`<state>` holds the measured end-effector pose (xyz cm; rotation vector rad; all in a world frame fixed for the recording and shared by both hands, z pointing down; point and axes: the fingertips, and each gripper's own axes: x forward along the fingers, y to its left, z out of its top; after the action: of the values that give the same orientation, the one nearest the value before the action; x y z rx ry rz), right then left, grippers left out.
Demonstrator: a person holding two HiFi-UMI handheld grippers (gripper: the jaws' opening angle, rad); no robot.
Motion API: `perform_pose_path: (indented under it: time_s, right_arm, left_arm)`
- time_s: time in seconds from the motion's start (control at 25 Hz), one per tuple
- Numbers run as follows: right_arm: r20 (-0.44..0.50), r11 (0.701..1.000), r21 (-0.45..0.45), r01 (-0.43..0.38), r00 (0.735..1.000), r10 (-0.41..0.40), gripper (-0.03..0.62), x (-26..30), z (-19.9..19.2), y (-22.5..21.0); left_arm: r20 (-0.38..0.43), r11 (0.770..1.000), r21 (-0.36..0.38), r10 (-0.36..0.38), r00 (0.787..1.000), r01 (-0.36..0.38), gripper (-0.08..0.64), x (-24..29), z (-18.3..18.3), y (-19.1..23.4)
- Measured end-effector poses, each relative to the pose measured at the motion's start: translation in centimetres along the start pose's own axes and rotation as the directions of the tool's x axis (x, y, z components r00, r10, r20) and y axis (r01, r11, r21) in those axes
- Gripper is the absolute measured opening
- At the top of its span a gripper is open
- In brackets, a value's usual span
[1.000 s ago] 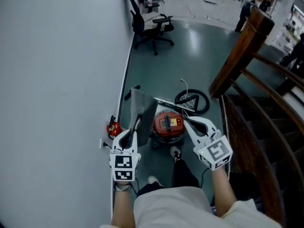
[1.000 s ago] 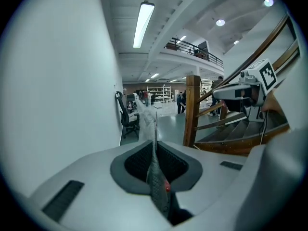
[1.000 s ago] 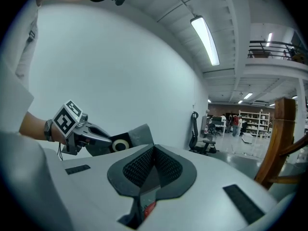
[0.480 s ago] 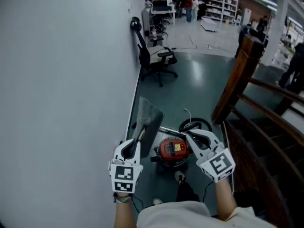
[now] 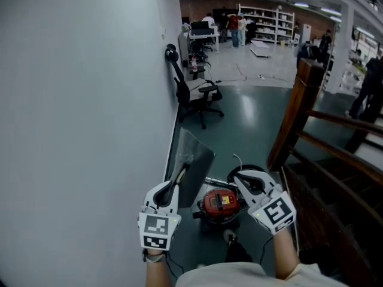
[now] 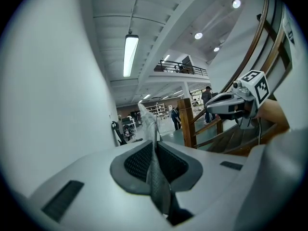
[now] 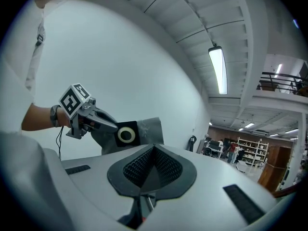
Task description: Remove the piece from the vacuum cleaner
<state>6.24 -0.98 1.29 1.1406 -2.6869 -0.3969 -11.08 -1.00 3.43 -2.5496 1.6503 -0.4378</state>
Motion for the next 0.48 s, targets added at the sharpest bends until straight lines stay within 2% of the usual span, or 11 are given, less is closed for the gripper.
perform_pose_path:
  time_s: [0.48]
  right_arm:
    - [-0.022,1.0,-0.011,0.001,1.0,-0.001,0.028,0.2,0.44,0.41]
  left_arm:
    - [-0.004,1.0,-0.001,-0.01,1.0,0.01,0.032,-0.76,0.36,-0.3]
